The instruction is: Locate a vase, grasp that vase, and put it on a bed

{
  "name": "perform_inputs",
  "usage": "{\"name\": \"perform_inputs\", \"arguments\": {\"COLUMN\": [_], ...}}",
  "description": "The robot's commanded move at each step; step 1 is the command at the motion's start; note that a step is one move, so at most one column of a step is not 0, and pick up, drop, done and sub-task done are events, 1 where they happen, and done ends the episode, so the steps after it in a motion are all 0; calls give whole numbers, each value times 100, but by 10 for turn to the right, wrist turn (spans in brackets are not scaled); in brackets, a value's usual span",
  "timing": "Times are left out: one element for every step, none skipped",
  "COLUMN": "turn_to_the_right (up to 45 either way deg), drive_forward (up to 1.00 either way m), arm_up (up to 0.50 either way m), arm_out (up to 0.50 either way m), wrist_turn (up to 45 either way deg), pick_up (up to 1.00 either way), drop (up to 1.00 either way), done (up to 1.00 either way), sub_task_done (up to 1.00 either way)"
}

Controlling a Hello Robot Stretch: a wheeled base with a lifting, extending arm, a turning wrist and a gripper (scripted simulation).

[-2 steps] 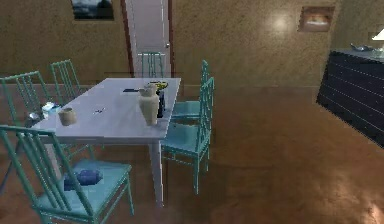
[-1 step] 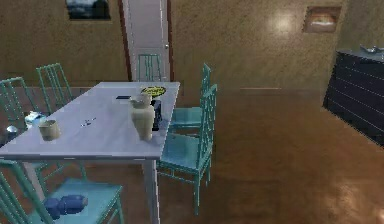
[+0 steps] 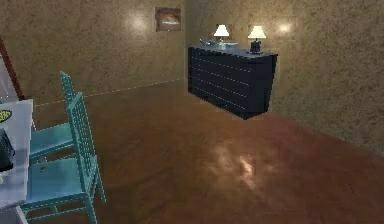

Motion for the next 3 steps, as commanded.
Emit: {"name": "perform_inputs", "arguments": {"turn_to_the_right": [0,450,450], "drive_forward": [80,0,0], "arm_up": [0,0,0], "arm_out": [0,0,0], "wrist_turn": [0,0,0], "pick_up": [0,0,0], "drop": [0,0,0], "done": [0,0,0], "sub_task_done": [0,0,0]}}
